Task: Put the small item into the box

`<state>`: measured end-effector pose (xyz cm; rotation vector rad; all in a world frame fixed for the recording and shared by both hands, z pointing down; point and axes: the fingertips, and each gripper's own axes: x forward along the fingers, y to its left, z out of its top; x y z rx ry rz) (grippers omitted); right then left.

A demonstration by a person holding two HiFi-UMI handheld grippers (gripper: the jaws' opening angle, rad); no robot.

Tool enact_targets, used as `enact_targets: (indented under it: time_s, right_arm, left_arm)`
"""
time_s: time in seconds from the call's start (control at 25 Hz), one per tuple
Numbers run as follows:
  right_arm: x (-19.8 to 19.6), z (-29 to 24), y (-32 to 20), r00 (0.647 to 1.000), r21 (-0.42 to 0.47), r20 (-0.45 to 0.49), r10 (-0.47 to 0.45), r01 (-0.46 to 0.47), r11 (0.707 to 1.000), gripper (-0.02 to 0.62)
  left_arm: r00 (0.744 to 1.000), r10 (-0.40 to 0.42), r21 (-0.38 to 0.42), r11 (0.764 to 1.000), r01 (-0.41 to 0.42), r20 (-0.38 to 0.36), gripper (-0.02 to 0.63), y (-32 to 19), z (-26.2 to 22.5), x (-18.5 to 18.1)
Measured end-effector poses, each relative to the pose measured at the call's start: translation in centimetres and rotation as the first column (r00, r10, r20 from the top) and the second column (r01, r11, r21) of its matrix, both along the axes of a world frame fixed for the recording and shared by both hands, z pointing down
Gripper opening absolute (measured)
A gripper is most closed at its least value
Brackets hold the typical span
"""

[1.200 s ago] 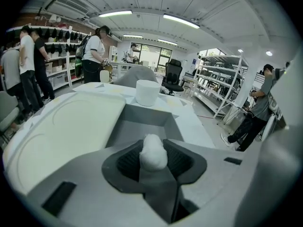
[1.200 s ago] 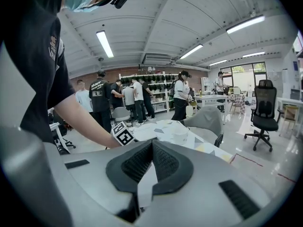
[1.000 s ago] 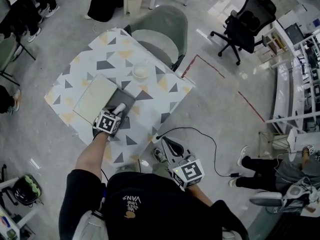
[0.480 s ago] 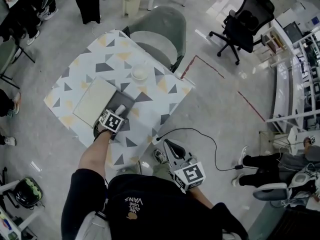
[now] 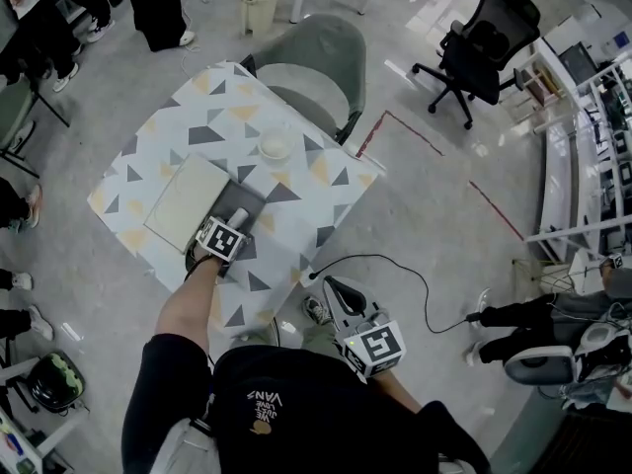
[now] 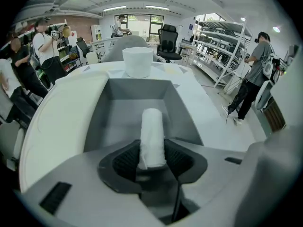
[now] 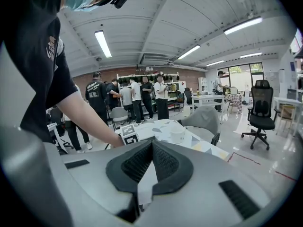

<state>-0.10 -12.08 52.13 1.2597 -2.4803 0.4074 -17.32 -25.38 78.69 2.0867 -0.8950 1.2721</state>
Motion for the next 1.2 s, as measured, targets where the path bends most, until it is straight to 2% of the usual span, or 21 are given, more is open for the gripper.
enact_targets:
  time_s: [0.36, 0.6, 0.76, 0.96, 1.16, 1.2]
  right_arm:
    - [0.0, -0.4, 0.5, 1.0, 0.005, 0.007, 0.003, -0.003, 1.0, 0.002]
    - [-0.1, -0.7, 0.5, 1.0, 0.013, 0.015, -0.012, 0.012, 1.0, 0.0]
    - [0.1, -0.9, 0.4, 1.0, 0.009, 0.013, -0.024, 0.024, 1.0, 0.001]
    - [-0.4, -1.5, 0.1, 0.996, 0.022, 0.022, -0.083, 0.083, 0.996, 0.0]
    - [-0.9, -2.5, -0.4, 0.985, 0.048, 0.033, -0.171, 0.169, 0.984, 0.001]
    - [-0.9, -2.7, -0.5, 0.982, 0.053, 0.035, -0.187, 0.185, 0.981, 0.0]
  left_arm:
    - [1.0, 0.013, -0.024, 1.0, -0.012, 0.026, 0.187, 0.3, -0.7, -0.1]
    - [1.0, 0.022, 0.003, 1.0, -0.022, -0.015, 0.198, 0.3, -1.0, 0.5]
    - [1.0, 0.012, 0.049, 0.999, -0.011, -0.025, 0.199, 0.1, -2.6, 0.6]
    - [0.996, -0.029, 0.131, 0.991, 0.039, -0.079, 0.199, 0.3, -5.1, 0.9]
    - [0.987, -0.089, 0.27, 0.955, 0.122, -0.131, 0.194, 0.9, -8.6, 0.8]
    - [0.985, -0.102, 0.289, 0.947, 0.14, -0.142, 0.175, 1.1, -9.3, 0.8]
